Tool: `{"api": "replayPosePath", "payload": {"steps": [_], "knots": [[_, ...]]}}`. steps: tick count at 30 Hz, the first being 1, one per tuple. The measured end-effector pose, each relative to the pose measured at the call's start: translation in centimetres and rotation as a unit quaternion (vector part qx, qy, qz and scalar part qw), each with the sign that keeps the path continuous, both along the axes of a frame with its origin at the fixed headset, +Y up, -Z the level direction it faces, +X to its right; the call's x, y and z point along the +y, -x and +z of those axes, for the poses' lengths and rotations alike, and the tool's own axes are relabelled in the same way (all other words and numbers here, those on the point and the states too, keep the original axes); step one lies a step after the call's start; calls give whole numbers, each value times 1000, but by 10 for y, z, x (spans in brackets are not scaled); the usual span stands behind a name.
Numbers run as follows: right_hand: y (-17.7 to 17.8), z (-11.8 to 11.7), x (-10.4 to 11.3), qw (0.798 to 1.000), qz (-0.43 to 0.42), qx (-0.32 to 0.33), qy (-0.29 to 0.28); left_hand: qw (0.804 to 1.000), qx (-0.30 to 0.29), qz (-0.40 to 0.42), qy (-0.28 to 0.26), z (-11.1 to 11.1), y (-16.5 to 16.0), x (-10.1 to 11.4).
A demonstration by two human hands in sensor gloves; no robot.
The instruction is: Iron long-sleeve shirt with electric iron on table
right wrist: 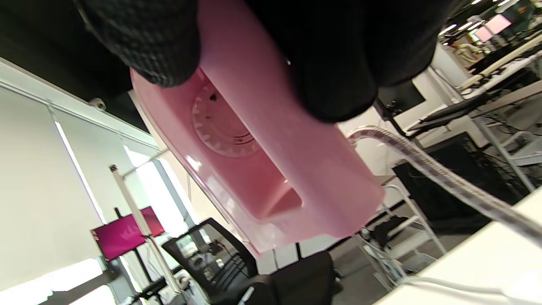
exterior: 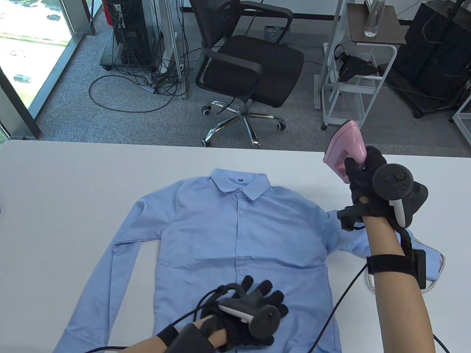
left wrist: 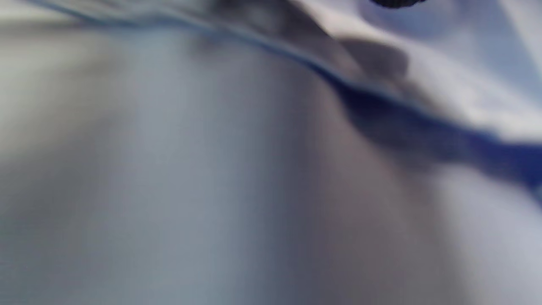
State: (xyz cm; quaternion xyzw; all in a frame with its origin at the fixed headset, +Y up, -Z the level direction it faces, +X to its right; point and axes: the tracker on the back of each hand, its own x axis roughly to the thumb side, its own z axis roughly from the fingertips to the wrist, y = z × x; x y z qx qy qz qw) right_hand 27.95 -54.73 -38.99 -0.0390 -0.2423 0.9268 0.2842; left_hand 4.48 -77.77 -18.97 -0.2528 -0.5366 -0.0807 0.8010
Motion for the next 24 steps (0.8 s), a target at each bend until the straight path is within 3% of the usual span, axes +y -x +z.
{"api": "replayPosePath", "payload": {"steps": [4, 7, 9, 13, 17, 19, 21, 24], "knots": [[22, 21, 23, 998, 24, 54, -11, 999, 3, 12, 33, 11, -8, -4], [46, 29, 19, 993, 63, 97, 10, 998, -24, 0, 57, 21, -6, 0], [68, 31, 7, 987, 99, 123, 40, 997, -57, 5, 47, 35, -4, 3], [120, 26, -41, 969, 150, 156, 117, 989, -140, -34, -18, 59, 2, -1], [156, 9, -90, 957, 167, 161, 172, 988, -155, -4, -7, 66, 19, 8], [163, 0, -104, 955, 160, 159, 191, 990, -128, 60, -15, 56, 39, 21], [168, -8, -116, 951, 164, 162, 206, 990, -65, 122, -29, 33, 67, 34], [173, -17, -128, 945, 174, 162, 226, 985, 106, 112, -78, -29, 128, 45]]}}
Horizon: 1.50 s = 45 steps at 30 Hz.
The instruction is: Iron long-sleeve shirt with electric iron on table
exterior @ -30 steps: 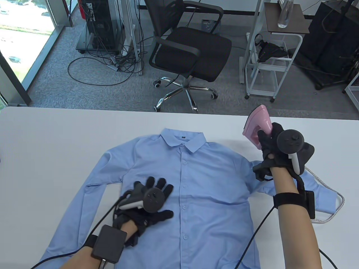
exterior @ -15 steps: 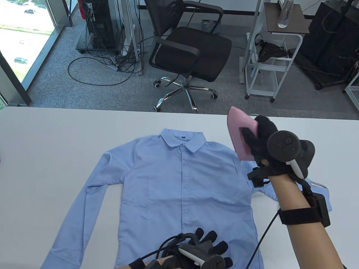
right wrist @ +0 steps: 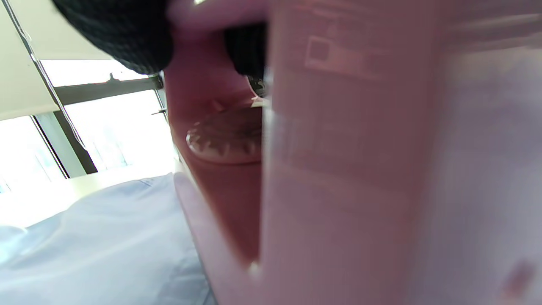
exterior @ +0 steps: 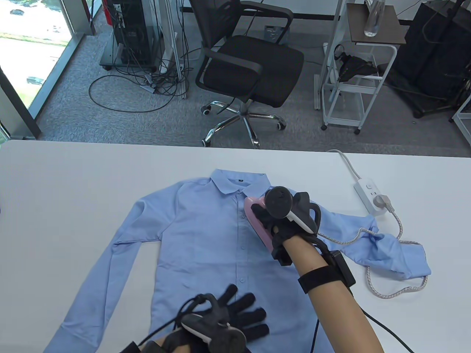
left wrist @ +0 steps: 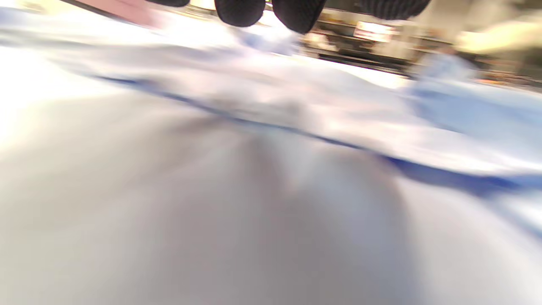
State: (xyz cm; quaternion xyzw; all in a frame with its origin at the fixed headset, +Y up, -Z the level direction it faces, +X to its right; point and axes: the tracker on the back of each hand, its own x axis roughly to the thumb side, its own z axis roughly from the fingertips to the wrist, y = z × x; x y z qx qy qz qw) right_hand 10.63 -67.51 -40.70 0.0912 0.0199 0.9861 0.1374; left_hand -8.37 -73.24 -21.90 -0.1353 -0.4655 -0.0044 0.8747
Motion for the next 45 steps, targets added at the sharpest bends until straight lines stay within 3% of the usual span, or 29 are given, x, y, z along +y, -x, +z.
{"api": "replayPosePath", "payload": {"steps": [2, 6, 11, 18, 25, 45], "knots": [[1, -5, -6, 1000, 4, -5, 10, 993, 116, -36, 12, -40, 41, -3], [4, -13, -20, 1000, 15, -10, 20, 958, 266, -24, 99, -99, 109, -20], [10, -15, -32, 1000, 24, -4, 14, 943, 312, -27, 111, -130, 136, -31], [12, -19, -37, 999, 36, -15, 24, 932, 315, -78, 159, -132, 141, -54], [8, -24, -38, 997, 53, -40, 33, 927, 317, -74, 189, -133, 144, -65], [-31, -36, -38, 988, 89, -121, 28, 916, 328, -87, 212, -137, 143, -64]]}}
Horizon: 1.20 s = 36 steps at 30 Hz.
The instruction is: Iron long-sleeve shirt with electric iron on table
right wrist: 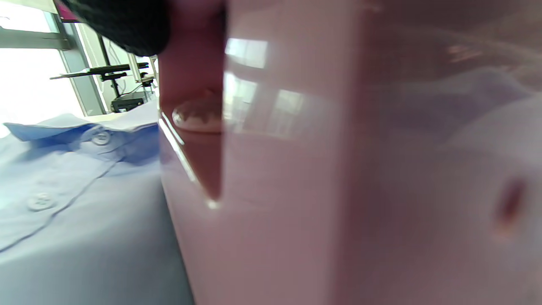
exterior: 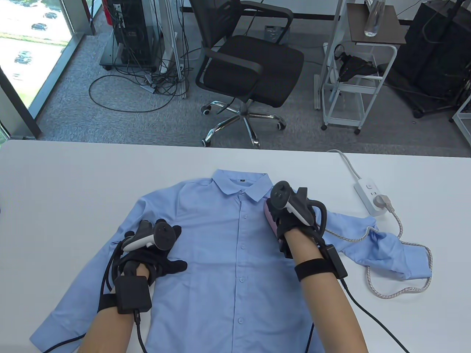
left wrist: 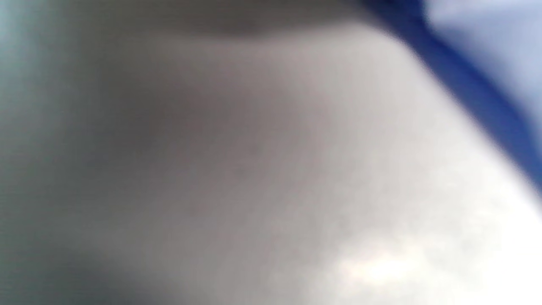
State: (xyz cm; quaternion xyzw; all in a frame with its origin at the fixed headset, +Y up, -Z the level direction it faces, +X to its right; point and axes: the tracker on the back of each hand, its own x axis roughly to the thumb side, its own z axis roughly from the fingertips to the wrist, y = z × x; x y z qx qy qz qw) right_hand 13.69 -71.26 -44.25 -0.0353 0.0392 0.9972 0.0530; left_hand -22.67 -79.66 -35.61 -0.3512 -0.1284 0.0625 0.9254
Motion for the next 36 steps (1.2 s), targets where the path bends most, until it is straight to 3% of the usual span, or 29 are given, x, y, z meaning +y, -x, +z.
{"api": "replayPosePath", "payload": {"steps": [6, 11, 17, 22, 26, 30, 33, 36], "knots": [[-18, -2, 0, 1000, -9, -24, -1, 1000, -1, -2, 0, -1, 0, 0], [-21, -4, 1, 998, 43, -53, 3, 1000, 1, -2, 0, -1, 0, 0], [-51, -5, 0, 993, 55, -100, -13, 1000, 0, 1, 0, -1, 0, 0], [-54, -2, 9, 995, 17, -94, -8, 1000, 0, 3, -1, -1, 1, -1], [-32, 20, 40, 997, -4, -27, -71, 1000, 0, 5, -2, 0, 1, -1], [5, 59, 66, 998, -36, 34, -47, 1000, -1, 4, -3, 0, 1, -1], [39, 94, 62, 996, -31, 85, -17, 1000, -3, 3, -2, 0, 1, -1], [69, 126, 42, 992, 19, 127, 6, 1000, -3, 3, -2, 0, 1, -1]]}}
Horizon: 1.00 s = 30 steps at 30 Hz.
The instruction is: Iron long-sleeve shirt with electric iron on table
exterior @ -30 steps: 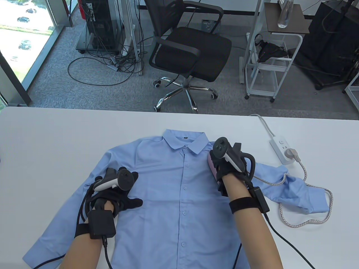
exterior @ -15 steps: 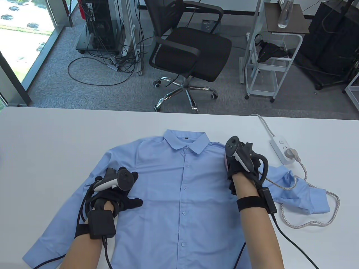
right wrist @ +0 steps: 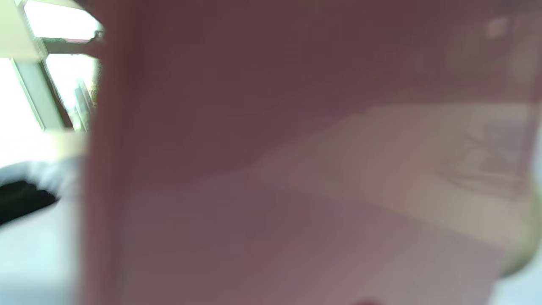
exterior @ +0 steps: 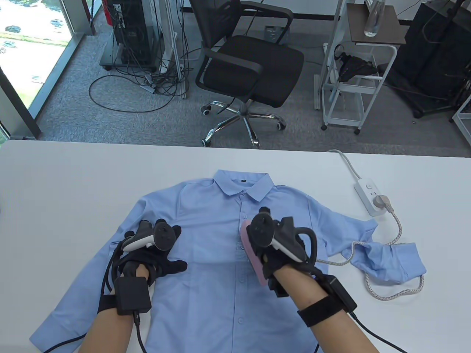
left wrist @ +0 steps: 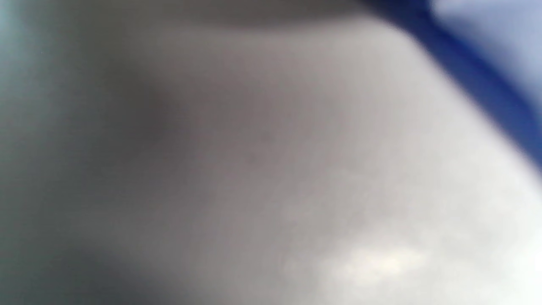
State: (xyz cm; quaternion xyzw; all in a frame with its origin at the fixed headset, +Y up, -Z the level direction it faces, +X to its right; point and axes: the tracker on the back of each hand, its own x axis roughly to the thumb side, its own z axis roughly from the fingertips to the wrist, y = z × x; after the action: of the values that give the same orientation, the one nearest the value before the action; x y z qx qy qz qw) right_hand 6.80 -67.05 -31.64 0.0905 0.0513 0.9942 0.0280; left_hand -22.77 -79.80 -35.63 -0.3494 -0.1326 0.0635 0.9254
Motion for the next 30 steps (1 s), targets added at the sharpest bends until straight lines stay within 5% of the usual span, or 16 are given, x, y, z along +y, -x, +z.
{"api": "replayPosePath", "payload": {"steps": [6, 30], "knots": [[22, 32, -33, 996, 81, 18, 22, 1000, 0, 0, -1, 0, 0, 0], [-79, 56, -39, 989, 82, -121, 35, 1000, 3, 1, -2, 0, 1, -1]]}}
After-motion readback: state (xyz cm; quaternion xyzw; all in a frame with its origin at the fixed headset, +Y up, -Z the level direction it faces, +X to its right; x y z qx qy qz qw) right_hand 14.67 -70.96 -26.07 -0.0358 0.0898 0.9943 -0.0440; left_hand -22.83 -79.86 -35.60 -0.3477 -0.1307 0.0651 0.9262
